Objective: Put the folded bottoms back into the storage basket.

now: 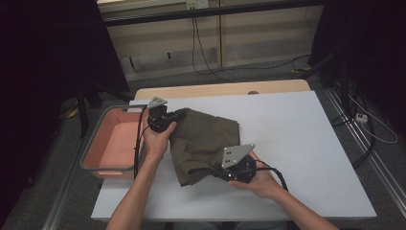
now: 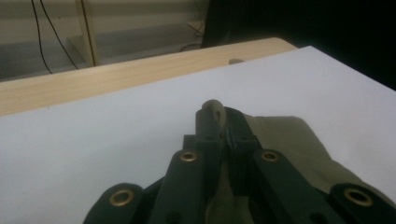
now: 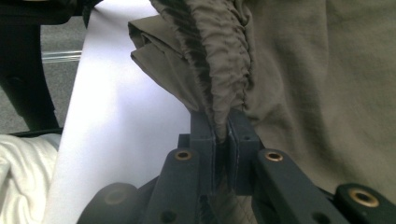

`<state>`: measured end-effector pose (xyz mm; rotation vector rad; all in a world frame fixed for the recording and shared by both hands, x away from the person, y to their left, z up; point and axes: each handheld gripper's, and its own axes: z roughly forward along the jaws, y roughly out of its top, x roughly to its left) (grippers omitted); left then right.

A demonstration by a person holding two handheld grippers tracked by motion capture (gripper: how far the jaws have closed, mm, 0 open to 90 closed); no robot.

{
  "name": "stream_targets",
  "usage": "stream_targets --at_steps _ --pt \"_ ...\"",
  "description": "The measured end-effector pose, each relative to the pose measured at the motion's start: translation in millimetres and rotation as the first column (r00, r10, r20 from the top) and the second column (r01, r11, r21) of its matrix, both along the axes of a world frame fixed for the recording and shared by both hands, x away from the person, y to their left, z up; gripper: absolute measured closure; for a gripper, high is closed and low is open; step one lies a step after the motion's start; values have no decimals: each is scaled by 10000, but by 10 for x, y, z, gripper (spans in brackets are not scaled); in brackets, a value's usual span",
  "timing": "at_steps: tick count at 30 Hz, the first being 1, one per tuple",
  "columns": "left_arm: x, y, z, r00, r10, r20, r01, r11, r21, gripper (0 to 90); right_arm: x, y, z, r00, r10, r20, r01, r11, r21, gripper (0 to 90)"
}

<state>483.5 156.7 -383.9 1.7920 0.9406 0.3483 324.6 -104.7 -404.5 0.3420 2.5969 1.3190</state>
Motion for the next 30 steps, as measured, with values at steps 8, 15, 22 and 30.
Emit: stream_targets --at_steps 8,15,22,30 --pt "-67 -24 198 9982 -210 557 234 9987 -443 861 4 19 39 9999 53 92 -56 9996 269 836" --pt "-37 0 270 9979 -177 616 217 9977 -645 861 42 53 131 9997 11 242 -21 9992 405 837" --pt "0 81 435 9963 -64 859 100 9991 -418 861 99 119 210 9993 38 365 -63 9977 676 836" --pt "0 175 602 9927 188 1188 -148 9993 -345 862 151 239 281 9987 175 487 -223 9947 1008 837"
